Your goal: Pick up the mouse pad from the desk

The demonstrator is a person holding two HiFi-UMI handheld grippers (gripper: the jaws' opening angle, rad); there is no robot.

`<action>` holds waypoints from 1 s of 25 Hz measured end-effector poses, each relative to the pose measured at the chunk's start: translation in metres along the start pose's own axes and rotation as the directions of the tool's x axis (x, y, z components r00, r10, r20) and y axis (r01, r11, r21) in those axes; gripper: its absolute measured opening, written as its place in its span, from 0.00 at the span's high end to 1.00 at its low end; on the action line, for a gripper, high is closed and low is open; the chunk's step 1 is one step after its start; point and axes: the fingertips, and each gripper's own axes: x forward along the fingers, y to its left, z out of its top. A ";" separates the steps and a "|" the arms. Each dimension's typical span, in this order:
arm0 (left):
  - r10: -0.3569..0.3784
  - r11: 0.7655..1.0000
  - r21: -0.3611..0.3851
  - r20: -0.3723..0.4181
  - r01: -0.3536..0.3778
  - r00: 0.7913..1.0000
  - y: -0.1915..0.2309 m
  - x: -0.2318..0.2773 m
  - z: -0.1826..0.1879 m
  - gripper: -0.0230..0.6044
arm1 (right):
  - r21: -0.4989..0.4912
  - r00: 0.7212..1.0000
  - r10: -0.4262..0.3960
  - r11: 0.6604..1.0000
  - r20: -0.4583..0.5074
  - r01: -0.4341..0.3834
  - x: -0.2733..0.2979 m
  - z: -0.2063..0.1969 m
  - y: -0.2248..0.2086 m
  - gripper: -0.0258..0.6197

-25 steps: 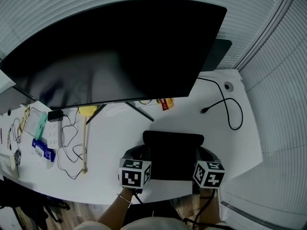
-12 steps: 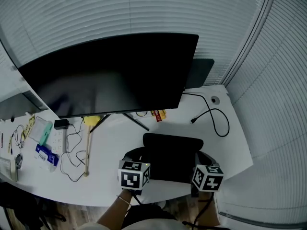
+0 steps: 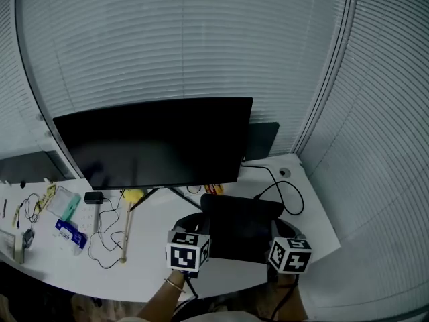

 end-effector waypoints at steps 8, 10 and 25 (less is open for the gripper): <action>-0.002 0.999 0.042 0.134 -0.003 0.991 -0.005 -0.010 0.051 0.90 | -0.038 0.991 0.008 0.999 0.132 -0.003 -0.016 0.050 0.001 0.88; -0.003 0.999 0.049 0.148 -0.004 0.989 -0.007 -0.013 0.058 0.90 | -0.043 0.989 0.009 0.999 0.145 -0.003 -0.019 0.056 0.001 0.88; -0.021 0.997 0.073 0.158 0.009 0.987 -0.012 -0.016 0.068 0.90 | -0.048 0.987 -0.001 0.999 0.159 0.009 -0.028 0.061 0.001 0.88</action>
